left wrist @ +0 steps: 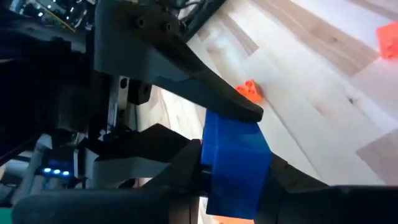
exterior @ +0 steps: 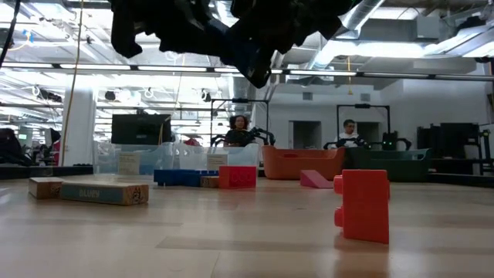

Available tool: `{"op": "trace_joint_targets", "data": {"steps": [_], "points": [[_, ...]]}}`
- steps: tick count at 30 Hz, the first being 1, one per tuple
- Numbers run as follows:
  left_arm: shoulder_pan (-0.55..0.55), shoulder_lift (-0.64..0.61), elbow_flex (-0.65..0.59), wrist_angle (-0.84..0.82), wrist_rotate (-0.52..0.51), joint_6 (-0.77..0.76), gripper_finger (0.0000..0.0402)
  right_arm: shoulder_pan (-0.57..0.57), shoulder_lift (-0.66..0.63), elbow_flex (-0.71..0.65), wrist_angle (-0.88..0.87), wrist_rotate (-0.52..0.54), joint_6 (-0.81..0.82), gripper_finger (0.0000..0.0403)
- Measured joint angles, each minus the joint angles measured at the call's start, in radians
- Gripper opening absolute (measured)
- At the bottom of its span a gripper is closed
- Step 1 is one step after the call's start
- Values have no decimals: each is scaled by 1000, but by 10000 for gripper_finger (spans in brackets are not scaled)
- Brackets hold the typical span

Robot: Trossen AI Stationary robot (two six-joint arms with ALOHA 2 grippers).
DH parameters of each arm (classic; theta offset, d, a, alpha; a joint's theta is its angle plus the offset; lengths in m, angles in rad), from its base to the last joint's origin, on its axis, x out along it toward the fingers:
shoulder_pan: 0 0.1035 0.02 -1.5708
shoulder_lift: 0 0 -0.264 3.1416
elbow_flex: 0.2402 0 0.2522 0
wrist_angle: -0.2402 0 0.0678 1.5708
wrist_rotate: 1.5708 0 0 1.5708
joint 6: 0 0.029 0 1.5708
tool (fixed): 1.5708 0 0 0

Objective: Sort blocks
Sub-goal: Put the blue game piece into the left transparent bin

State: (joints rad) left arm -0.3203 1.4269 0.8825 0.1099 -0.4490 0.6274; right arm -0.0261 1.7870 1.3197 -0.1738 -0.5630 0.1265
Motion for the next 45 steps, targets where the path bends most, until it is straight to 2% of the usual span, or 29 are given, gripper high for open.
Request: {"op": "trace_joint_targets", "data": {"steps": [4, 9, 13, 16, 20, 27, 36, 40, 45], "points": [[1, 0, 0, 6, 11, -34, 81, -5, -2, 0, -26, 8, -8, 221], [2, -30, 0, -119, 22, -119, 81, -55, -60, 0, -275, 33, -106, 244], [47, -105, 0, -288, -20, -238, 81, -100, -107, -1, -498, 155, -136, 246], [108, -165, -6, -417, -68, -354, 81, -116, -138, -4, -584, 266, -136, 245], [191, -242, -82, -472, -131, -479, 81, -116, -187, -72, -551, 354, -135, 244], [362, -385, -235, -485, -221, -612, 85, -120, -295, -259, -403, 411, -96, 244], [621, -486, -265, -485, -224, -582, 85, -82, -410, -493, -149, 416, 27, 244], [730, -480, -265, -487, -210, -546, 85, -46, -438, -549, -86, 421, 73, 244], [856, -454, -265, -473, -194, -510, 86, 32, -443, -563, -60, 487, 101, 244]]}}
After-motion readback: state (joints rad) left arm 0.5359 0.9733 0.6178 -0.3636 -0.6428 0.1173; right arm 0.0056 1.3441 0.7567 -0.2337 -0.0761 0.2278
